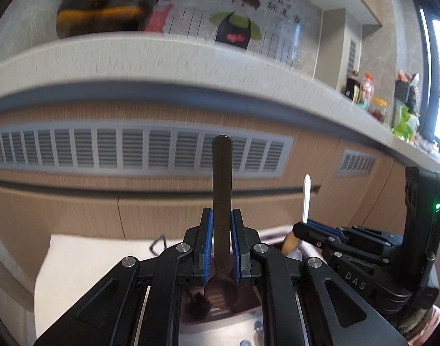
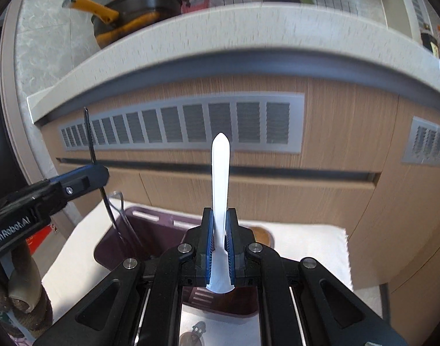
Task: Organize utensils
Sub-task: 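Lift both spoons, lower them into the caddy and open both grippers, then grasp the dark metal spoon with the right gripper while the left grasps the ball-handled spoon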
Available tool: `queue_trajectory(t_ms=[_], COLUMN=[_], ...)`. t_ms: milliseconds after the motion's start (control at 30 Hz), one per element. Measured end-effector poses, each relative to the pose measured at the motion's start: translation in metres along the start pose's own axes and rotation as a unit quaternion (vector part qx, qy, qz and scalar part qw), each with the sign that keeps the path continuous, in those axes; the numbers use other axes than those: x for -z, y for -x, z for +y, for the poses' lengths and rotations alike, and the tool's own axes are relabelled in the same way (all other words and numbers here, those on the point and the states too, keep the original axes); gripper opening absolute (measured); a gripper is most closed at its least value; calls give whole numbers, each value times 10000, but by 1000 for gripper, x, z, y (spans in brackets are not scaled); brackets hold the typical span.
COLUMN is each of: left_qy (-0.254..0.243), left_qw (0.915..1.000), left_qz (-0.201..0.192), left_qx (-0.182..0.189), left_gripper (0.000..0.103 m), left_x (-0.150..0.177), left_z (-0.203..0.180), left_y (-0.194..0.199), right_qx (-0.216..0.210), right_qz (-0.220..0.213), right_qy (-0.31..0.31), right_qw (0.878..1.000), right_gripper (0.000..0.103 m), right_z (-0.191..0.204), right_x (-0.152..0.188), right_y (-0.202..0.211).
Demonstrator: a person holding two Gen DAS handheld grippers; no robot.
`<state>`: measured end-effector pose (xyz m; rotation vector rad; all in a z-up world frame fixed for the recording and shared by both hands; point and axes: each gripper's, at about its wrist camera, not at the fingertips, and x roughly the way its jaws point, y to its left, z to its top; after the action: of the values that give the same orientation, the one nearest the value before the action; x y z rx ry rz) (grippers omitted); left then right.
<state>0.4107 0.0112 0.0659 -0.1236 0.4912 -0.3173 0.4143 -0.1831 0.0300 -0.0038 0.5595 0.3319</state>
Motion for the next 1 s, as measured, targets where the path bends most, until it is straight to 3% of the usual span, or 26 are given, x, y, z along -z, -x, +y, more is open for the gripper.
queue_trajectory(t_ms=[267, 500, 600, 767, 833, 933, 1000], left_qy=[147, 188, 237, 169, 119, 135, 169], left_qw=[9977, 9960, 9965, 9979, 9977, 9968, 9958], left_qz=[658, 878, 802, 622, 626, 696, 788], left_qx=[-27, -22, 3, -110, -222, -359, -439], left_gripper=[13, 19, 27, 55, 62, 67, 70], left_x=[31, 37, 34, 33, 38, 49, 60], left_z=[6, 1, 0, -3, -5, -5, -3], left_y=[-29, -33, -19, 18, 31, 47, 56], right_qx=[26, 226, 331, 473, 552, 585, 636], right_qz=[416, 324, 188, 101, 116, 253, 377], right_qy=[80, 248, 363, 399, 449, 494, 556], right_qw=[9991, 9989, 9986, 9980, 9974, 9967, 9957], right_gripper=[9, 21, 26, 46, 49, 51, 65], right_z=[4, 9, 14, 18, 21, 24, 29], right_x=[22, 29, 28, 37, 44, 59, 71], right_y=[-19, -5, 14, 44, 54, 62, 65])
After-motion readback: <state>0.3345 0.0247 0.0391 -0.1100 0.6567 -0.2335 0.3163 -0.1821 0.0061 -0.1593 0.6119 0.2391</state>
